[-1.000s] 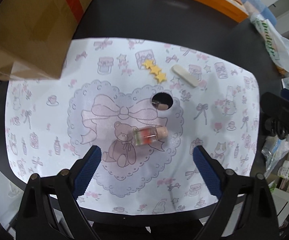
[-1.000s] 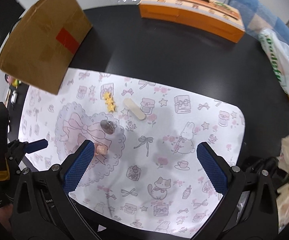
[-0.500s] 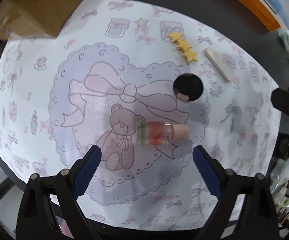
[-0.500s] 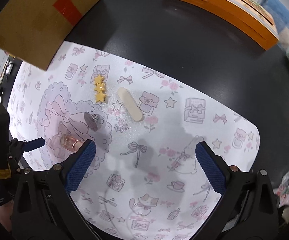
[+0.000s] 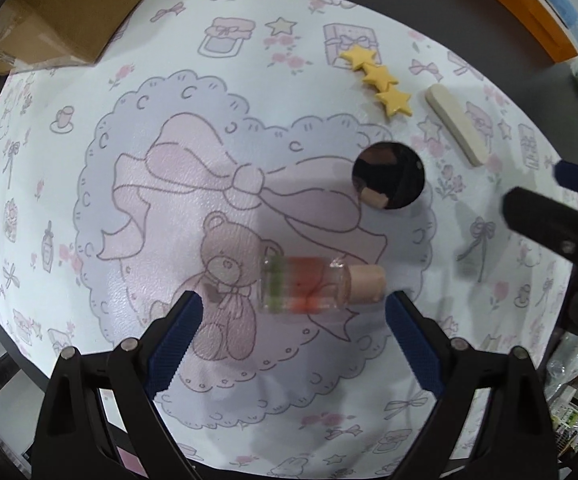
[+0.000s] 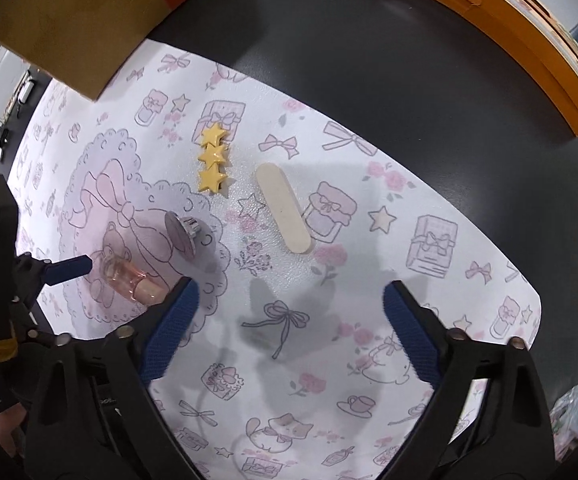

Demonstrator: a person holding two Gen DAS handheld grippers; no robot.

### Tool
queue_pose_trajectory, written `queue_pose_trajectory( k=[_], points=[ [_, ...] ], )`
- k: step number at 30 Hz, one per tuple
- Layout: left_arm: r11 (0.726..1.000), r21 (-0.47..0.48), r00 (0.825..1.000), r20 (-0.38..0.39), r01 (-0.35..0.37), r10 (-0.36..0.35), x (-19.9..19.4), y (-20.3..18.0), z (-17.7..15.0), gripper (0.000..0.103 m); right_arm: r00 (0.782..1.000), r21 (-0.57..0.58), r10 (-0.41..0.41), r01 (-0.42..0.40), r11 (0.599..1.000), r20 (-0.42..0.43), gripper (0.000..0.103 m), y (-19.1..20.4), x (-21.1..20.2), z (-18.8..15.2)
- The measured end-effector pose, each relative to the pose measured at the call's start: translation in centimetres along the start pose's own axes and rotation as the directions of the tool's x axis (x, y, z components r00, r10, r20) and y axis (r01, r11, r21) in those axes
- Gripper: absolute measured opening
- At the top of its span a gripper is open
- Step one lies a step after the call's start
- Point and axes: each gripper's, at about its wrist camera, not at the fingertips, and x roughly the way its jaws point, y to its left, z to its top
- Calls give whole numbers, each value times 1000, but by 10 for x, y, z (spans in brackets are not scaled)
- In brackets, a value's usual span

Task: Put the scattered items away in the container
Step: 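Lower the right gripper to the wooden nail file while left lowers to the glass vial, then close the right gripper on the nail file while left closes on the corked vial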

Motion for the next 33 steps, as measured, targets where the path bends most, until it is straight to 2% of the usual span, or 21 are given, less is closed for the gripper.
queue_pose_trajectory(
  k=[5,13,16,18,22,23,24,25,26,33],
  points=[
    [1000,0,1000,-14,-11,11,7,2,5,92,1000,-24,-10,10,1000,-14,90,1,11,5],
    [999,13,999,-15,-48,48,9,2,6,87,1000,-48,-5,4,999,-22,76,0,26,20],
    [998,27,998,-18,-62,63,9,1,6,86,1000,-75,-21,19,997,-22,63,3,31,28],
    [997,30,997,-22,-73,74,10,1,7,84,999,-86,-27,24,996,-28,51,5,35,32],
    [996,30,996,-26,-81,81,10,2,8,81,998,-120,-55,53,991,-15,43,12,36,36],
    [996,30,996,-20,-81,81,9,3,7,79,998,-130,-69,67,989,-12,36,14,35,36],
    [996,32,997,-13,-81,81,8,4,7,73,996,-138,-83,82,987,-7,25,15,35,37],
    [996,37,997,-2,-81,81,5,3,6,61,996,-141,-90,88,986,-5,21,15,35,37],
    [996,42,997,0,-82,82,4,3,6,59,996,-142,-94,93,985,-3,17,15,34,38],
    [996,51,997,6,-74,74,5,5,5,59,996,-125,-84,82,989,-7,16,14,32,40]
  ],
)
